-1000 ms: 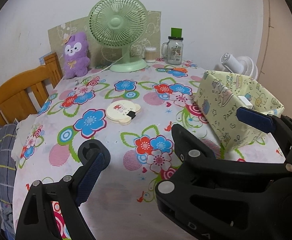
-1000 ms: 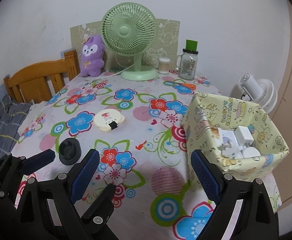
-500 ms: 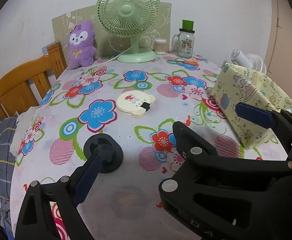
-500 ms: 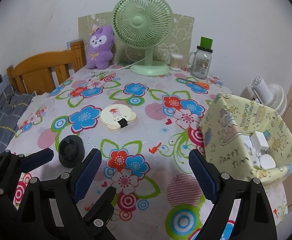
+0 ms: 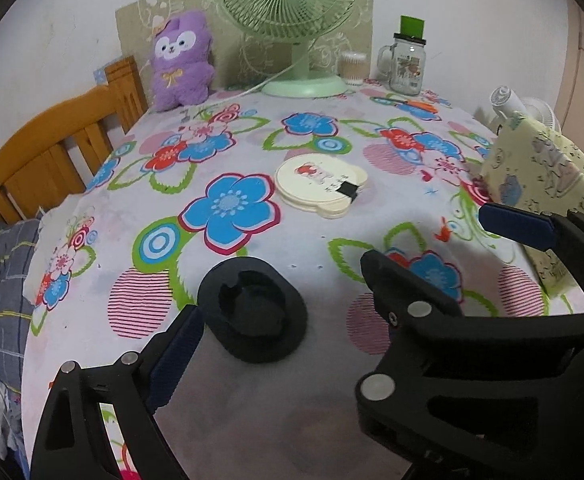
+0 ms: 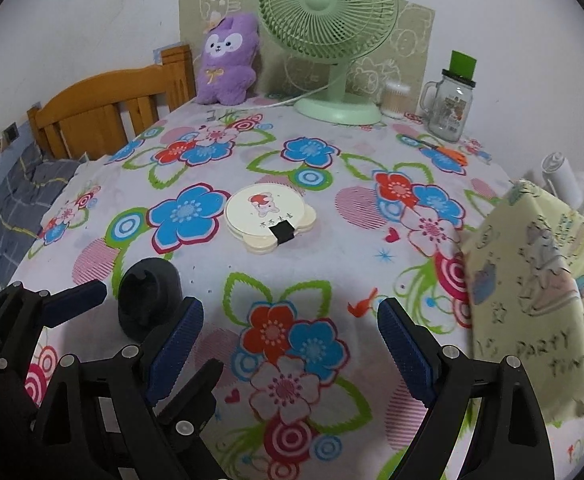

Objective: Organize rigid objects
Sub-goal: 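Close left tool on the black round holder while right tool approaches the cream cartoon case, then lift the black holder with left tool while right tool closes on the cream cartoon case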

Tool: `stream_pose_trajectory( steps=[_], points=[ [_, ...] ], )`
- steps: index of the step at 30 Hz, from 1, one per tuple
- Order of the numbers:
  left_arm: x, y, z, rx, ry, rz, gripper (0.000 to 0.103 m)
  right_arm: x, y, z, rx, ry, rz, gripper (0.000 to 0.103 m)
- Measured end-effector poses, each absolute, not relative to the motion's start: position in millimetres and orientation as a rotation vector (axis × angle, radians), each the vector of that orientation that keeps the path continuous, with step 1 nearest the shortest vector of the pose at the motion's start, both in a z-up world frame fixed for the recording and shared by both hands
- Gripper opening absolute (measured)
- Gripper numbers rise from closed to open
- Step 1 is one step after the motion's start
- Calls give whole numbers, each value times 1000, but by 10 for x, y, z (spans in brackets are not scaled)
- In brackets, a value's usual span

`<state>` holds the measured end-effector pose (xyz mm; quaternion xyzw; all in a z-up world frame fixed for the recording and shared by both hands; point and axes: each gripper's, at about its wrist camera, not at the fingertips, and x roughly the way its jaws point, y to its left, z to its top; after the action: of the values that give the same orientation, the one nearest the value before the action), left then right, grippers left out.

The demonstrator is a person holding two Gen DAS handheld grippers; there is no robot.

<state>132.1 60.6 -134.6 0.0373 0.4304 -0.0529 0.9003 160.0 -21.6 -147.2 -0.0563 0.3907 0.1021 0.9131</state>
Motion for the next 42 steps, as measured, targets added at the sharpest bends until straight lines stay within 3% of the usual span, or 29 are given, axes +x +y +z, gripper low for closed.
stream_pose_trajectory(
  steps=[13, 16, 18, 42],
  points=[
    [1552, 705, -1478, 26, 956, -64, 94, 1902, -151, -1604, -132, 856, 231, 91],
    [1540, 698, -1459, 23, 937, -63, 80, 1942, -120, -1610, -141, 857, 239, 91],
    [1541, 695, -1432, 24, 928, -73, 60, 1969, -104, -1607, -136, 859, 246, 91],
    [2015, 717, -1416, 49, 932, -29, 59, 2515, 5, -1628, -134, 890, 289, 91]
  ],
)
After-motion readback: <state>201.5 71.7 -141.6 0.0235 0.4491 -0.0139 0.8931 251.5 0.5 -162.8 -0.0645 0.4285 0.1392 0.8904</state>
